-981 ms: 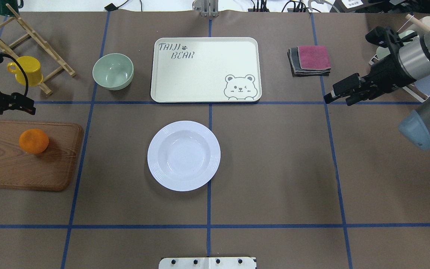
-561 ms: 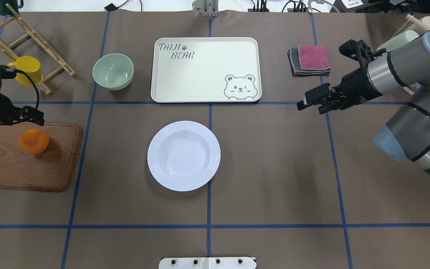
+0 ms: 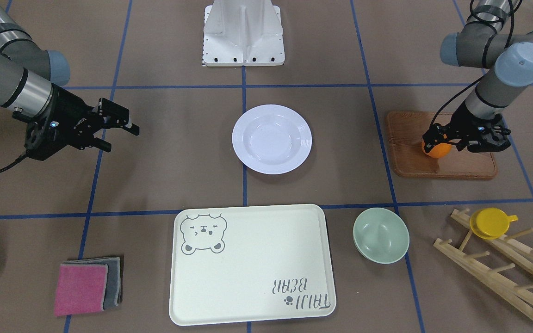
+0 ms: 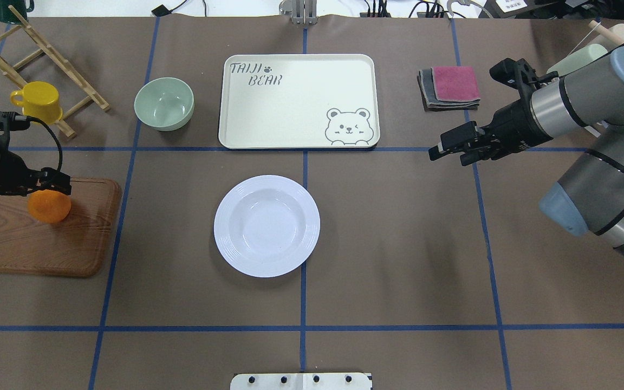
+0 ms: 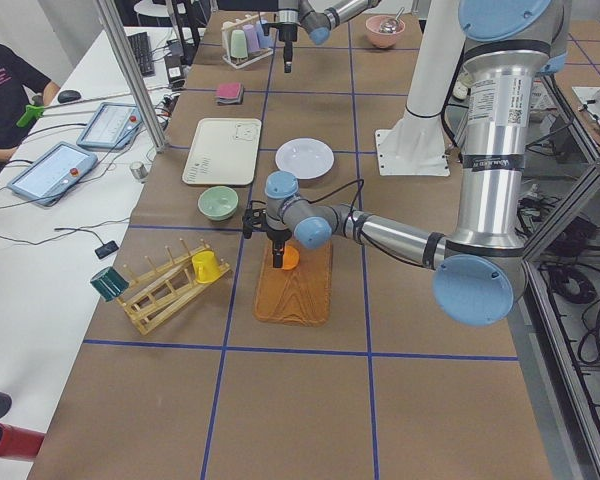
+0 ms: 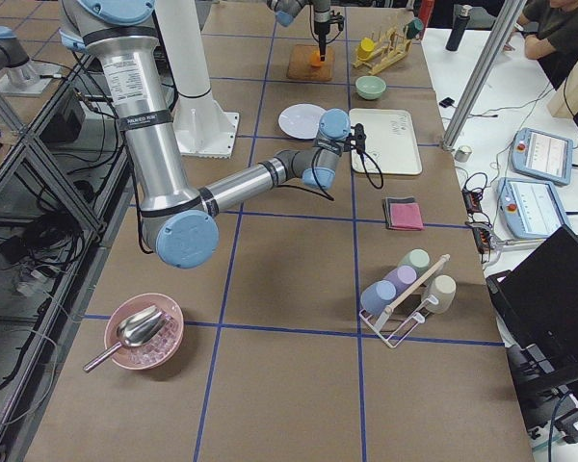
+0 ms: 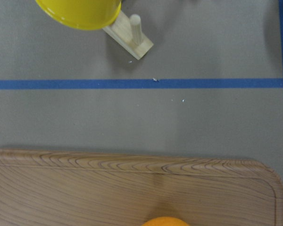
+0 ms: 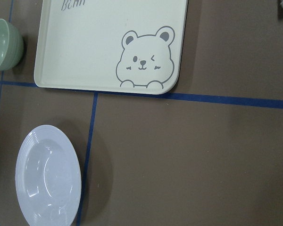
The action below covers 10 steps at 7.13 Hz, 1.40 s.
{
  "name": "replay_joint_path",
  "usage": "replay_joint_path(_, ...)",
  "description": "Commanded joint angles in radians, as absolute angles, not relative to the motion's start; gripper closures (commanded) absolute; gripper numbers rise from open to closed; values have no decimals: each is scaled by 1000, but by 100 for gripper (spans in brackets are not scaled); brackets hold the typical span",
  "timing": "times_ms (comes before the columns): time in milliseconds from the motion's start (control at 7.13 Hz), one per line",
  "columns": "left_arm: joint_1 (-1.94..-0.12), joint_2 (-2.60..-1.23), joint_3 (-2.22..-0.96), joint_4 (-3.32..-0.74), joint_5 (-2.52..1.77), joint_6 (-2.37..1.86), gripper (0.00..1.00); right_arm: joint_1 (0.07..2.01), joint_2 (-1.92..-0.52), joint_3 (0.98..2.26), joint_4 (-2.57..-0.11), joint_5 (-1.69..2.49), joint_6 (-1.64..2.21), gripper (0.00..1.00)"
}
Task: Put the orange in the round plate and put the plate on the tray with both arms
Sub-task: 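Lower the left gripper onto the orange while the right gripper moves toward the tray, then carry the orange over the plate with the left gripper while the right reaches the plate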
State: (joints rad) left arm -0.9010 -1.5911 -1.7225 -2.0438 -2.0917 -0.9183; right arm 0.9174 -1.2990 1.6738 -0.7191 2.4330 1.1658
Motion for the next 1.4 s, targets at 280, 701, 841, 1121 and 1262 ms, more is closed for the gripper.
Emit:
replay_joint_path(280,-858,-1589,-1713,-2043,-2089,-943,4,917,-1298,1677,-719,2431,1166,1)
replay_joint_path(701,-850,-1589,-1713,-2042,-2077,-945,25,908,-1296,1674,-715,2407,1166,1)
replay_joint_path(841,-851,-1600,-1726,-2037,-2083,-945,26,908,-1278,1671,-715,2405,1167,1)
replay_joint_path(1121,-851,-1667,-1793,-1929,-2139,-945,26,885,-1227,1649,-715,2372,1180,1)
replay_joint_path(1262,-850,-1754,-1860,-1758,-2140,-959,26,850,-1206,1641,-687,2350,1205,2)
